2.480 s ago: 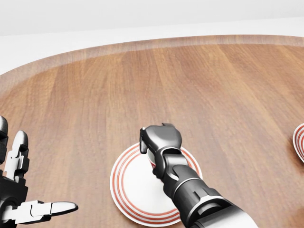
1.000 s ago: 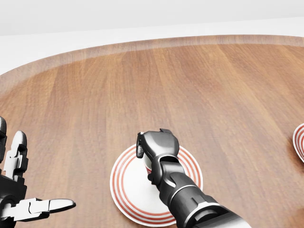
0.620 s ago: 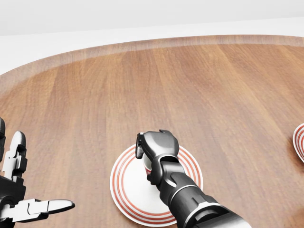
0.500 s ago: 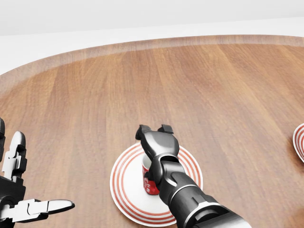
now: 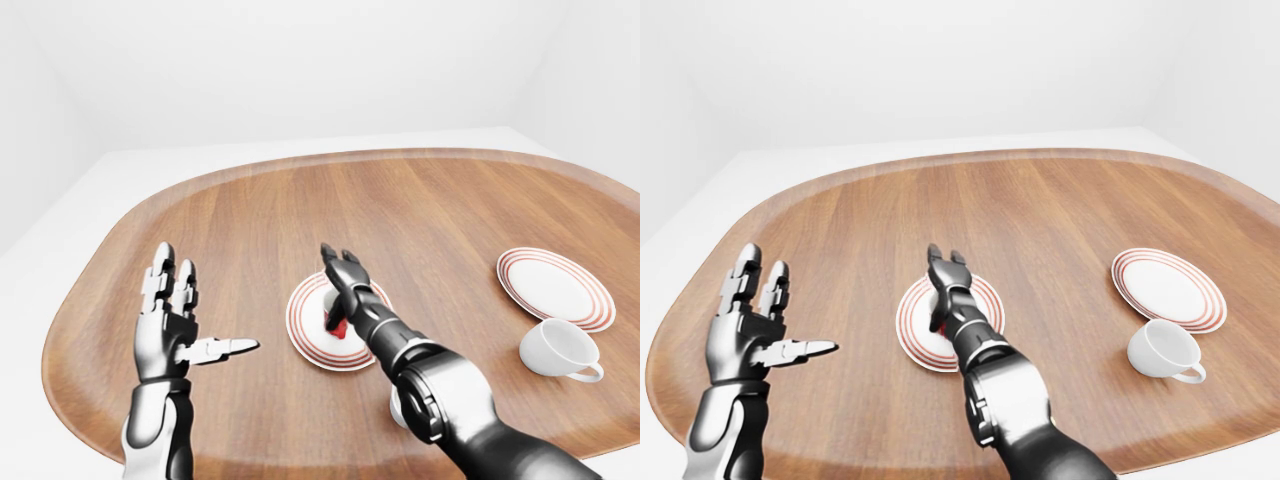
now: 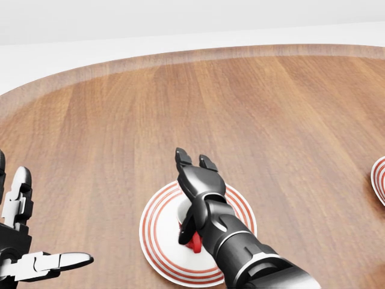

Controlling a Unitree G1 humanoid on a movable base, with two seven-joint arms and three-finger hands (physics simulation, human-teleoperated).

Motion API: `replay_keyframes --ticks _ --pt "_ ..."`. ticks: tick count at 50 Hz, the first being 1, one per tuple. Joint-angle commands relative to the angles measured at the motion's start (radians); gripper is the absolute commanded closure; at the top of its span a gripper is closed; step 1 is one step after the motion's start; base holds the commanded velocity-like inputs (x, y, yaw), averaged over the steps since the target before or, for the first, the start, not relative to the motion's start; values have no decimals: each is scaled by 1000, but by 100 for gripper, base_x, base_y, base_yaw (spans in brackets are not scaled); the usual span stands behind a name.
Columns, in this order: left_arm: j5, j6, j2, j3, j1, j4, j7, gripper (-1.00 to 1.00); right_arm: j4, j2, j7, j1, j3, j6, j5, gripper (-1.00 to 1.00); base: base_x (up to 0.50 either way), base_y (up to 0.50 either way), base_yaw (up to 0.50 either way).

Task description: Put the red mug on the left plate.

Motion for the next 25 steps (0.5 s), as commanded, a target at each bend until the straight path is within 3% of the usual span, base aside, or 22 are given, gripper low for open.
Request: replay_keyframes --ticks 1,4,5,6,7,8,9,11,14,20,25 --pt "-9 5 1 11 3 -9 -1 -100 -29 -27 287 -164 -71 -140 251 -100 0 0 0" --pt "-7 6 -2 10 7 -19 0 -100 -76 -64 479 -317 -71 -140 478 -100 0 0 0" --pt "0 4 -6 3 12 -25 0 -100 -147 -93 577 -421 -70 -140 569 -100 0 0 0" --pt "2 3 -7 1 14 -27 0 -100 -189 -111 589 -463 -44 -136 617 -100 0 0 0" --pt "4 2 -8 -1 15 -29 -1 -100 -242 -128 610 -497 -20 -78 660 -100 0 0 0" --pt "6 1 -8 -3 17 -30 -2 -100 -334 -148 667 -533 3 16 701 -100 0 0 0" --pt "5 2 -8 -3 17 -32 -3 -100 -473 -170 712 -564 21 35 736 -100 0 0 0" --pt "4 2 -8 -2 17 -33 -3 -100 -672 -196 784 -578 42 35 813 -100 0 0 0" --pt "1 3 -8 3 17 -31 -5 -100 -826 -233 801 -600 60 35 889 -100 0 0 0" --pt "-9 4 -9 15 19 -33 -9 -100 -1037 -281 768 -549 101 35 875 -100 0 0 0" --pt "-6 2 -10 13 17 -31 -7 -100 -1165 -310 752 -432 119 35 775 -100 0 0 0"
